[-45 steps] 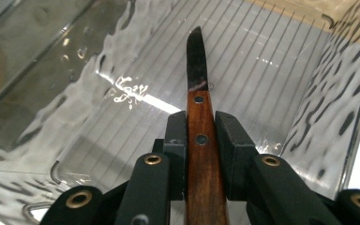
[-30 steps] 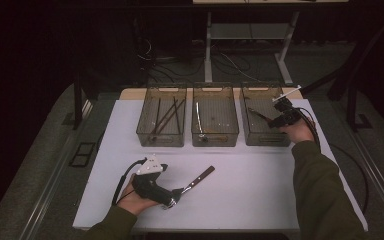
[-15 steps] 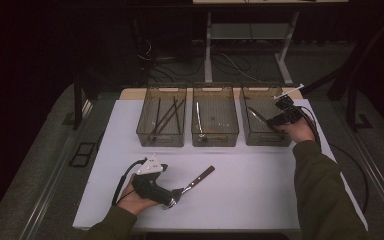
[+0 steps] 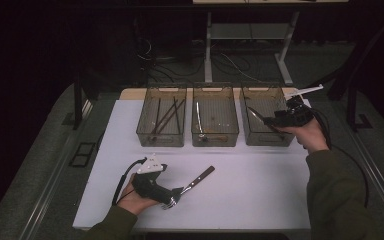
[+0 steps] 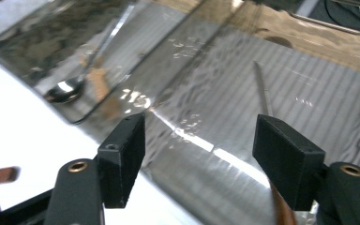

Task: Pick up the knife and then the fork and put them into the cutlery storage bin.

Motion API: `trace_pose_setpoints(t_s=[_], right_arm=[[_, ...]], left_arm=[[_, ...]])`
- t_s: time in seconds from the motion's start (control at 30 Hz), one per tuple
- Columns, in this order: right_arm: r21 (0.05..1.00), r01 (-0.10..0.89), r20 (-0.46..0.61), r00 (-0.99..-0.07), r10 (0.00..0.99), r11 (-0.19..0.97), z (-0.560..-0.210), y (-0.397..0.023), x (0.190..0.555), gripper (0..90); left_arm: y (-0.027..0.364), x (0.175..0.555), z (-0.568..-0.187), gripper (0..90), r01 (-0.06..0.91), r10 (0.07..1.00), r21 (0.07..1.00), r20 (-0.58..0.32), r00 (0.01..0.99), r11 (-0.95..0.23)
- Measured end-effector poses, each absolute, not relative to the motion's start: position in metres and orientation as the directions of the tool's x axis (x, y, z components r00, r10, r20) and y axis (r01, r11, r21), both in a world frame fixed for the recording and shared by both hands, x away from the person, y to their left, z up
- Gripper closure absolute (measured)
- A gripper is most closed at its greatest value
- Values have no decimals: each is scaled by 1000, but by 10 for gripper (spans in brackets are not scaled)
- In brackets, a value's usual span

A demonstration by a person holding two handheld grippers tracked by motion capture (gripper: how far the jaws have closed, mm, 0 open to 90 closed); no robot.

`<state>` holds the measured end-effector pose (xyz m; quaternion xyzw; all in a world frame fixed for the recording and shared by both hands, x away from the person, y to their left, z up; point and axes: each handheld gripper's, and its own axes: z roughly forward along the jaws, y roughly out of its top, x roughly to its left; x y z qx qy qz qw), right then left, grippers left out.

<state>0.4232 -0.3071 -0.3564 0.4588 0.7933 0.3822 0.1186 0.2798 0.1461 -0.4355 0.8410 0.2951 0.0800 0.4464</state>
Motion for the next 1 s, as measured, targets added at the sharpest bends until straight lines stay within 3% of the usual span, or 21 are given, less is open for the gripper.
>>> trace_pose_setpoints(t_s=[0.63, 1.0], right_arm=[[796, 531, 145, -632, 761, 290, -389, -288, 337, 144], [794, 491, 106, -692, 715, 358, -425, -271, 297, 143]], left_arm=[[147, 283, -431, 206, 472, 602, 776, -153, 784, -418], [144, 282, -431, 326, 494, 590, 764, -187, 786, -416]])
